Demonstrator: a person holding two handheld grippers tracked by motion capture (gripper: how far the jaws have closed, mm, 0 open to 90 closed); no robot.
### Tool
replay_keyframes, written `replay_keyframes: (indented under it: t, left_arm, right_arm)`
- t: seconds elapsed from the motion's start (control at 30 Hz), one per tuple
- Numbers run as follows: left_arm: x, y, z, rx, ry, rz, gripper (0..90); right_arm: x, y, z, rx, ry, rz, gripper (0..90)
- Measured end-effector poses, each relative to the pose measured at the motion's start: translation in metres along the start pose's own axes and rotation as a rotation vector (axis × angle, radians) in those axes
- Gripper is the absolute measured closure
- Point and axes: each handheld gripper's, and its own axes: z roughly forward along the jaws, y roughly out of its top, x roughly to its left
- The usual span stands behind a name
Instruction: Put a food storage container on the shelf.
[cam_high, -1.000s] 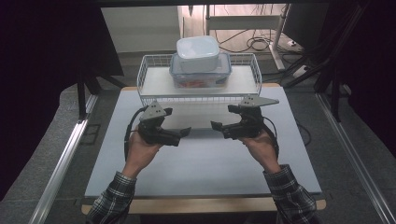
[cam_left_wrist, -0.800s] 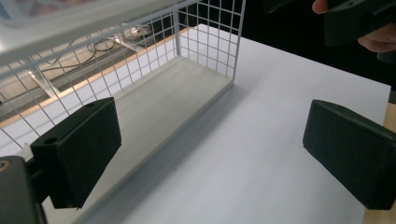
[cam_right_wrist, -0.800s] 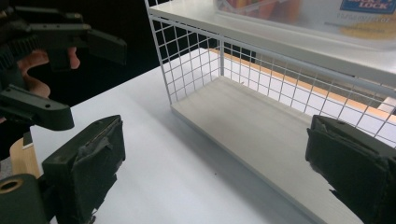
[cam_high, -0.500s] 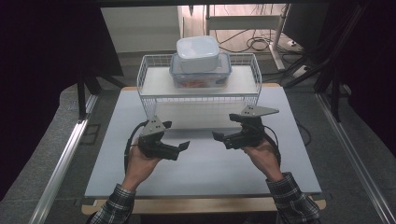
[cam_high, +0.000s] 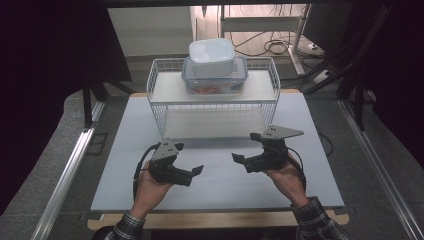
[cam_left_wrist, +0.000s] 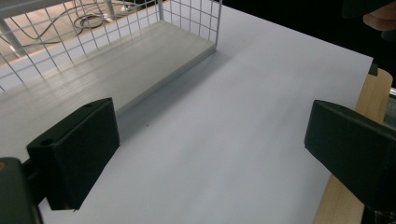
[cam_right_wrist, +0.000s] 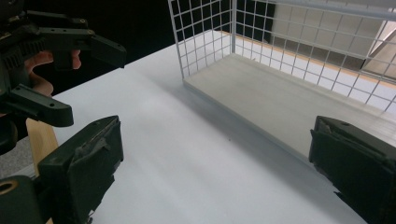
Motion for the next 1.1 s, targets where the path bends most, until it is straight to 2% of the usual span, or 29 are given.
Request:
replay_keyframes:
  t: [0.17, 0.37, 0.57, 0.77, 1.1]
  left_arm:
    - [0.0, -0.007, 0.0, 0.01, -0.007, -0.016, 3.1]
    - [-0.002, -0.015, -0.002, 0.023, -0.003, -0.013, 2.9]
    - [-0.001, -0.025, -0.006, 0.022, 0.002, -0.031, 2.9]
    - [0.003, -0.037, -0.009, 0.029, 0.028, -0.04, 2.8]
    - [0.007, -0.049, -0.016, 0.039, 0.066, -0.037, 2.6]
  right_arm:
    - [0.002, -0.006, -0.003, 0.004, 0.004, -0.001, 1.9]
    - [0.002, -0.015, -0.006, 0.031, -0.023, -0.009, 0.0]
    - [-0.002, -0.029, -0.01, 0.051, -0.039, 0.007, 0.0]
    - [-0.009, -0.046, -0.014, 0.079, -0.068, 0.022, 0.0]
    - [-0.014, -0.056, -0.02, 0.085, -0.106, 0.02, 0.0]
